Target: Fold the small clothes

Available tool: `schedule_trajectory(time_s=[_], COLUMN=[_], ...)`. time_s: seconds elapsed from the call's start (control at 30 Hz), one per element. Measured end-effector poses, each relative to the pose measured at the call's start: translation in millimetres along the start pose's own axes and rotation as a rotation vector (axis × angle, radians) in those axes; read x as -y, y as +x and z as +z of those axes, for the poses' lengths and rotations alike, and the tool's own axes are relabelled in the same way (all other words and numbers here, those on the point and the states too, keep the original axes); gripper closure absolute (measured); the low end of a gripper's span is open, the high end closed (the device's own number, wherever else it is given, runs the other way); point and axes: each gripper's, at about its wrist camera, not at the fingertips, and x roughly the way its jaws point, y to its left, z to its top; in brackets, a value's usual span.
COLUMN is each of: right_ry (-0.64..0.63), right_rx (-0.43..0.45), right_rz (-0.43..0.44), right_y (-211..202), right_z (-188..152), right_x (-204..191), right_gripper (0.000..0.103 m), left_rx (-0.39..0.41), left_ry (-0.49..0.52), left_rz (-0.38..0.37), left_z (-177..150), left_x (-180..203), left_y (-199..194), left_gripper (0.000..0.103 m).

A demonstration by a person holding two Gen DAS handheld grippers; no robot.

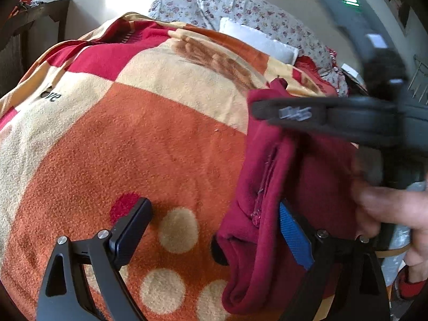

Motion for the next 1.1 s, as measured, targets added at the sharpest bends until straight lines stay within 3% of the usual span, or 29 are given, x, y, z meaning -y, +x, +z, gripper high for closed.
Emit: schedule_trajectory(time_s=[0.3, 0.33, 0.37, 0.4, 0.43, 0.53, 0.67, 0.83, 1.1], right_ry=[0.093, 0.095, 0.098, 0.103, 0.110, 0.119, 0.117, 0.118, 0.165], right_rx=[0.067, 0.073, 0.080, 0.085, 0.091, 0.107, 0.132, 0.163, 0.232], right_rz=[0.119, 0.124, 0.132, 0.139, 0.144, 0.157, 0.153, 0.132, 0.092], right_y=[-27, -29, -34, -37, -40, -52, -78, -113, -163], right_z=[-10, -11, -14, -15, -17, -24, -31, -43, -64], right_x=[22, 23, 25, 27, 29, 38, 53, 78, 127], right_gripper=[0.085, 0.085, 0.085, 0.085, 0.086, 0.086, 0.086, 0.086, 0.086], left_rx=[-0.018, -0.027, -0.034, -0.043, -0.071, -0.065, -0.038, 0.017, 0.022], left_ry=[0.136, 0.154, 0.167, 0.172, 0.176, 0.204, 0.190, 0.250, 0.365], left_rz=[-0.066, -0.076, -0.104, -0.128, -0.167, -0.157, -0.158, -0.156, -0.190], left_z=[-7, -8, -9, -10, -11, -13, -12, -19, -28], left_x=[26, 28, 31, 33, 35, 43, 56, 95, 172], left_y=[2, 3, 2, 2, 4, 1, -16, -47, -74], left_gripper=[0.011, 0.015, 0.023, 0.056, 0.068, 0.075, 0.078, 0.080, 0.081])
